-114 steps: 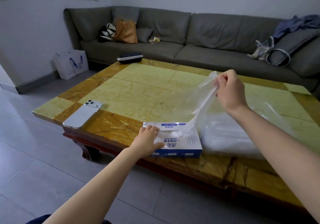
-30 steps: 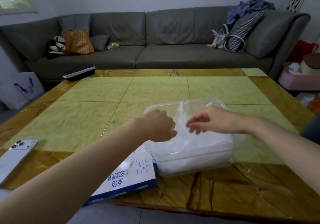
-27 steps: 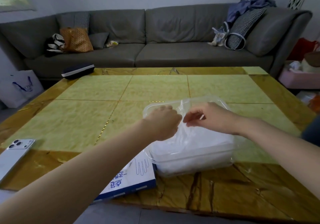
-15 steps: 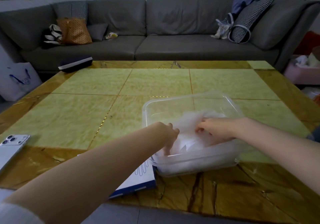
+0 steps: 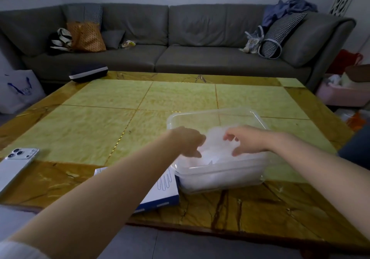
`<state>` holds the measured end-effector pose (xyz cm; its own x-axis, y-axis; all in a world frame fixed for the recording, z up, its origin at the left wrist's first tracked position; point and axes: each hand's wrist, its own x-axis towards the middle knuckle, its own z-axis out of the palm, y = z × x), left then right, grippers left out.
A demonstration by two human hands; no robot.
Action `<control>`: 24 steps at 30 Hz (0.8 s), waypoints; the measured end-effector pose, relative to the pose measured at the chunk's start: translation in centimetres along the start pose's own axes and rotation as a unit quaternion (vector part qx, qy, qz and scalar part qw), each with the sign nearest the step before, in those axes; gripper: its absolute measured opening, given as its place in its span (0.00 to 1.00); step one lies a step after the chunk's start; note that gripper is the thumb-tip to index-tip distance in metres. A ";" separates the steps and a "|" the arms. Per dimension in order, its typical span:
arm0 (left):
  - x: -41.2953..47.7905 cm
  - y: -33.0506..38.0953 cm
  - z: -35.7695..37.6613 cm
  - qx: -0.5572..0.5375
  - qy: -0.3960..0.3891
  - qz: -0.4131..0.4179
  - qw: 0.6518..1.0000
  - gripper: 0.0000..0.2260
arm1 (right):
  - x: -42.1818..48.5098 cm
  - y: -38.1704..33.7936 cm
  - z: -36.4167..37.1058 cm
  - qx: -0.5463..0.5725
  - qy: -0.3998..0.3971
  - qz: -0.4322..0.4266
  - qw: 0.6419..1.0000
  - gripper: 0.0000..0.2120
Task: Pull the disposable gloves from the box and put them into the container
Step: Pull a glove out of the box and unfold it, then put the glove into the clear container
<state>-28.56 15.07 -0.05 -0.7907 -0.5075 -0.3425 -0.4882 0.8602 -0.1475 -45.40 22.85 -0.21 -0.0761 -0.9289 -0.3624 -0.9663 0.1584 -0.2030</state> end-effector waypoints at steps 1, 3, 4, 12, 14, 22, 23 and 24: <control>-0.8 -0.3 -0.5 -0.013 0.052 -0.001 0.999 0.18 | -0.7 -0.7 -0.4 0.009 0.042 -0.011 0.999 0.22; -2.8 -1.0 -1.1 -0.046 0.173 -0.011 0.984 0.16 | -1.9 -2.7 -0.7 0.038 0.134 -0.044 0.989 0.19; -3.9 -1.3 -1.0 -0.070 0.227 -0.024 0.971 0.15 | -2.5 -3.9 -0.6 0.061 0.180 -0.065 0.980 0.18; -12.3 -4.0 6.6 -0.235 0.277 -0.171 0.916 0.10 | -4.1 -14.3 3.8 0.164 0.312 -0.236 0.906 0.11; -13.7 -4.4 9.1 -0.238 0.237 -0.198 0.921 0.11 | -3.9 -16.2 5.2 0.175 0.254 -0.240 0.920 0.12; -16.5 -4.5 14.3 -0.257 0.166 -0.253 0.918 0.23 | -0.9 -19.9 10.5 0.085 0.086 -0.158 0.980 0.19; -16.5 -4.4 14.4 -0.253 0.169 -0.251 0.919 0.23 | -0.6 -20.0 11.0 0.060 0.090 -0.151 0.983 0.18; -16.5 -4.4 14.5 -0.251 0.170 -0.249 0.920 0.24 | -0.4 -20.1 11.4 0.030 0.102 -0.147 0.984 0.17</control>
<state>-7.99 20.36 -7.24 -0.4507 -0.8923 -0.0263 -0.8628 0.4279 0.2692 -23.19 23.82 -6.36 0.1500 -0.9844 -0.0922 -0.9384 -0.1124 -0.3267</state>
